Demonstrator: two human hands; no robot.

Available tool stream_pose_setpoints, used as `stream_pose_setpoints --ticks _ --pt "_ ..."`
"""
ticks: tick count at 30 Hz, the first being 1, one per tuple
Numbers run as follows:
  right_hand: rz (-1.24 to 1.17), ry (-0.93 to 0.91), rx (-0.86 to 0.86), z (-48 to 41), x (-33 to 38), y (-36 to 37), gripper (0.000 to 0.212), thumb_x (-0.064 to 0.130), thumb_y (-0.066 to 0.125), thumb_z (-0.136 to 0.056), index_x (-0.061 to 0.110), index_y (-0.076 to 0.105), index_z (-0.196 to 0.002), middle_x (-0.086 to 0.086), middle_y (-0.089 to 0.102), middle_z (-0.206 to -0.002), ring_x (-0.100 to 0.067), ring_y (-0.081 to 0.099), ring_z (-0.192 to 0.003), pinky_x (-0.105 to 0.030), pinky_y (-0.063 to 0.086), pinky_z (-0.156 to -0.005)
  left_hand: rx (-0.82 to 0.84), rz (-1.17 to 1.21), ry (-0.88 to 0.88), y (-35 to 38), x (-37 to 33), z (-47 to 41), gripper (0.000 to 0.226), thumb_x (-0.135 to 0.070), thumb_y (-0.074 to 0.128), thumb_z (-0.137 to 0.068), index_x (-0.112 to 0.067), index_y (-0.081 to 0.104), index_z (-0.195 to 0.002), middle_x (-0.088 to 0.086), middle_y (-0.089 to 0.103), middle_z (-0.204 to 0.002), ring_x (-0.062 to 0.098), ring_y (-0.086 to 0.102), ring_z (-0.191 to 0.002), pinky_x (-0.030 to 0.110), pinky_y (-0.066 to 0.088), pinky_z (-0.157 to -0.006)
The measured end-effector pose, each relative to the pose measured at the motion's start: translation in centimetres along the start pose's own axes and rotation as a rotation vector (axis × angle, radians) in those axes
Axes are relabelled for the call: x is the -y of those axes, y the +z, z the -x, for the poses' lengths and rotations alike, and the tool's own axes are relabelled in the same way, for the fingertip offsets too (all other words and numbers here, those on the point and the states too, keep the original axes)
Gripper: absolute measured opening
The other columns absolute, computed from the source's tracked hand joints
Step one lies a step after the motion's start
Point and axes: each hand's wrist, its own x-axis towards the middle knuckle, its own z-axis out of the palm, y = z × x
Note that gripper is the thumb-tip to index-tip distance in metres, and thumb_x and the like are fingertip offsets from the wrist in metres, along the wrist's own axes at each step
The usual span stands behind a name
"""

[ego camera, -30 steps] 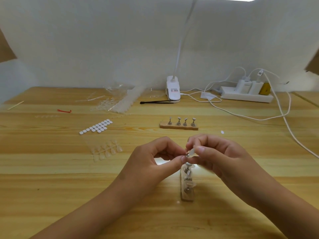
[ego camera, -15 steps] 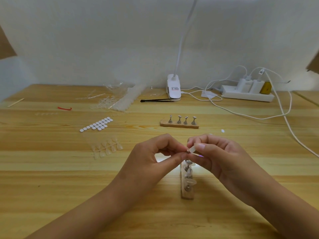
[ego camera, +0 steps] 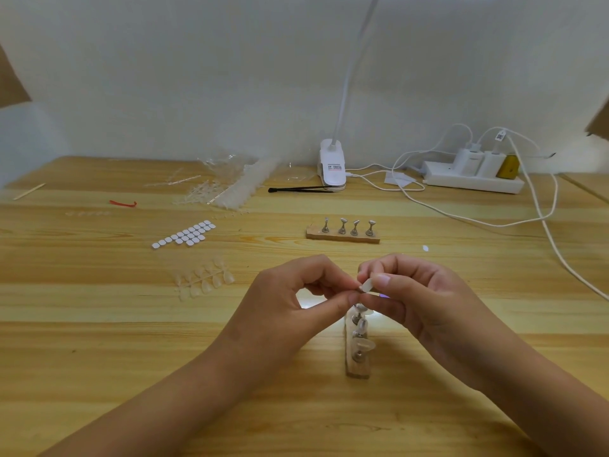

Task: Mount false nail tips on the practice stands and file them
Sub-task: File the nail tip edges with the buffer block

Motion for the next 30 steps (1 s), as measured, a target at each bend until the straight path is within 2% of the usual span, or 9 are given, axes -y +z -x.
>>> stream_pose_setpoints --ticks 7,14,19,22,26,30 --pt "0.021 -0.006 0.000 0.07 -0.07 0.09 0.013 0.015 0.064 -0.078 0.019 0.069 -0.067 -0.001 0.067 -0.086 -0.014 0.068 -0.085 -0.019 0.053 -0.078 -0.014 -0.035 0.019 -0.11 -0.27 0.02 0.008 -0.019 0.076 -0.084 -0.027 0.073 -0.085 -0.013 0.071 -0.082 0.007 0.065 -0.084 0.014 0.048 -0.078" --pt "0.080 -0.032 -0.015 0.11 -0.27 0.18 0.010 0.016 0.066 -0.077 0.021 0.069 -0.069 -0.002 0.068 -0.084 -0.015 0.067 -0.080 -0.021 0.054 -0.074 -0.007 -0.059 0.020 -0.09 -0.55 0.13 0.013 -0.012 0.076 -0.084 -0.024 0.073 -0.085 -0.013 0.071 -0.081 0.006 0.064 -0.082 0.014 0.047 -0.076" --pt "0.294 -0.112 -0.074 0.27 -0.39 0.07 0.004 0.022 0.068 -0.077 0.024 0.067 -0.073 0.001 0.069 -0.085 -0.013 0.067 -0.081 -0.028 0.053 -0.076 -0.001 -0.064 0.002 -0.07 -0.58 0.08 0.011 -0.010 0.074 -0.085 -0.021 0.072 -0.083 -0.012 0.069 -0.078 0.006 0.063 -0.081 0.014 0.046 -0.076" --pt "0.344 -0.177 -0.098 0.23 -0.51 -0.10 0.011 0.021 0.070 -0.075 0.028 0.063 -0.077 0.002 0.069 -0.086 -0.011 0.066 -0.083 -0.024 0.052 -0.072 -0.001 -0.067 -0.002 -0.06 -0.63 0.13 0.013 -0.011 0.074 -0.085 -0.023 0.072 -0.083 -0.012 0.069 -0.078 0.006 0.062 -0.081 0.013 0.046 -0.076" --pt "0.337 -0.271 -0.061 0.32 -0.42 -0.41 0.015 0.016 0.069 -0.078 0.025 0.062 -0.087 0.002 0.067 -0.088 -0.011 0.065 -0.086 -0.020 0.051 -0.070 0.007 -0.047 -0.003 -0.13 -0.65 0.09 0.016 -0.011 0.074 -0.086 -0.027 0.072 -0.084 -0.013 0.069 -0.078 0.007 0.063 -0.082 0.013 0.045 -0.076" --pt "0.544 -0.404 -0.008 0.51 -0.38 -0.27 0.013 0.020 0.067 -0.083 0.024 0.068 -0.095 0.004 0.067 -0.093 -0.019 0.065 -0.094 -0.025 0.054 -0.076 0.020 -0.037 0.000 -0.02 -0.77 0.20 0.015 -0.010 0.073 -0.086 -0.025 0.073 -0.087 -0.013 0.069 -0.079 0.004 0.063 -0.081 0.011 0.044 -0.076"
